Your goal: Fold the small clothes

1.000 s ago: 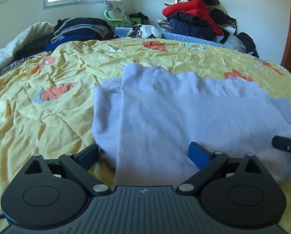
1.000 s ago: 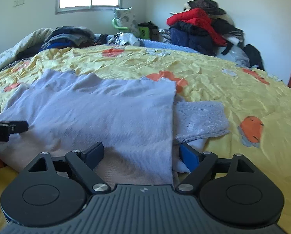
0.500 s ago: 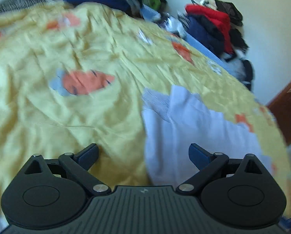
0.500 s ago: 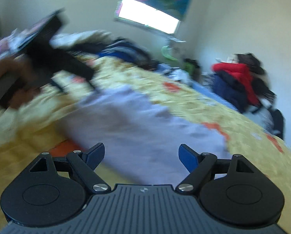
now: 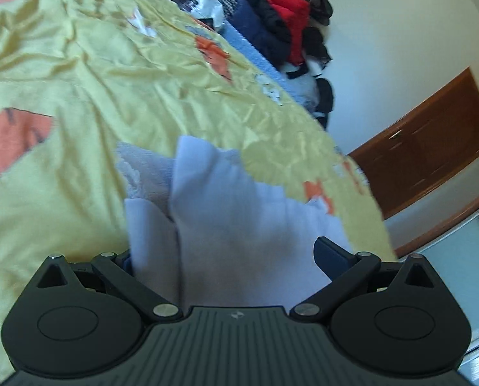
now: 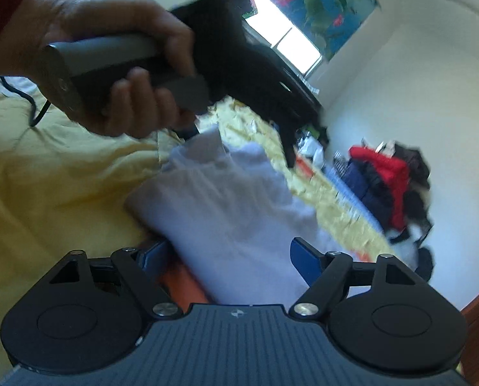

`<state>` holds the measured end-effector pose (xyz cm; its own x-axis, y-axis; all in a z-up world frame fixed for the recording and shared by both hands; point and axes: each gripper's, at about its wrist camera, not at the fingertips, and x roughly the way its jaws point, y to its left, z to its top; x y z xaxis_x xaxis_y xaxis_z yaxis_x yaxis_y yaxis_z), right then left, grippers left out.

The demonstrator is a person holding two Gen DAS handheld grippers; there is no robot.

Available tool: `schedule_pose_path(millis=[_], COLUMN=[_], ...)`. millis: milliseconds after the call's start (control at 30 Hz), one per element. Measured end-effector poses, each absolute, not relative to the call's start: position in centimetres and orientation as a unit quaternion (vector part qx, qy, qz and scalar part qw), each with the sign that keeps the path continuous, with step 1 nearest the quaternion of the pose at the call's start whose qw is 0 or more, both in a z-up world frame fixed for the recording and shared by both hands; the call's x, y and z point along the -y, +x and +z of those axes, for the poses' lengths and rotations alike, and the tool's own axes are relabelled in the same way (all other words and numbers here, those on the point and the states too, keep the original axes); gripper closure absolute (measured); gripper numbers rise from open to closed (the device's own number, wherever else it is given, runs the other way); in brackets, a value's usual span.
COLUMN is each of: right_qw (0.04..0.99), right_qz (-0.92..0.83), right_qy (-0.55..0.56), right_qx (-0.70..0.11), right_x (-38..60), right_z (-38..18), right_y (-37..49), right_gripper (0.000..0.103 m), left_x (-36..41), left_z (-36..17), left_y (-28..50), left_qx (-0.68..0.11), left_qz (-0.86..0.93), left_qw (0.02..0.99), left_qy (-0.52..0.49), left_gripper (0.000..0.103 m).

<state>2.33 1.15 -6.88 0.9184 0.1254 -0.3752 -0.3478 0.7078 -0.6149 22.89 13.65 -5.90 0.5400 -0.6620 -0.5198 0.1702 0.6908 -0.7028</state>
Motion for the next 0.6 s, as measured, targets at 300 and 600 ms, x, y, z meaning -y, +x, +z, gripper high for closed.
schedule_pose_path(millis=[300, 600], right_qw=[0.893, 0.883], right_qz=[0.134, 0.151], right_qy=[-0.402, -0.416], right_qx=[-0.152, -0.155], right_x=[-4.1, -4.5], right_z=[-7.7, -7.8], right_y=[3.7, 3.8], right_gripper=[0.070, 0.087], left_x=[-13.1, -11.4], left_z=[-6.1, -5.5], left_y=[25.4, 25.8], left_qx=[-0.391, -0.404], left_qz=[-0.249, -0.159], left_qw=[0.827, 0.871], left_qy=[-0.318, -0.231], left_gripper=[0.006, 0.082])
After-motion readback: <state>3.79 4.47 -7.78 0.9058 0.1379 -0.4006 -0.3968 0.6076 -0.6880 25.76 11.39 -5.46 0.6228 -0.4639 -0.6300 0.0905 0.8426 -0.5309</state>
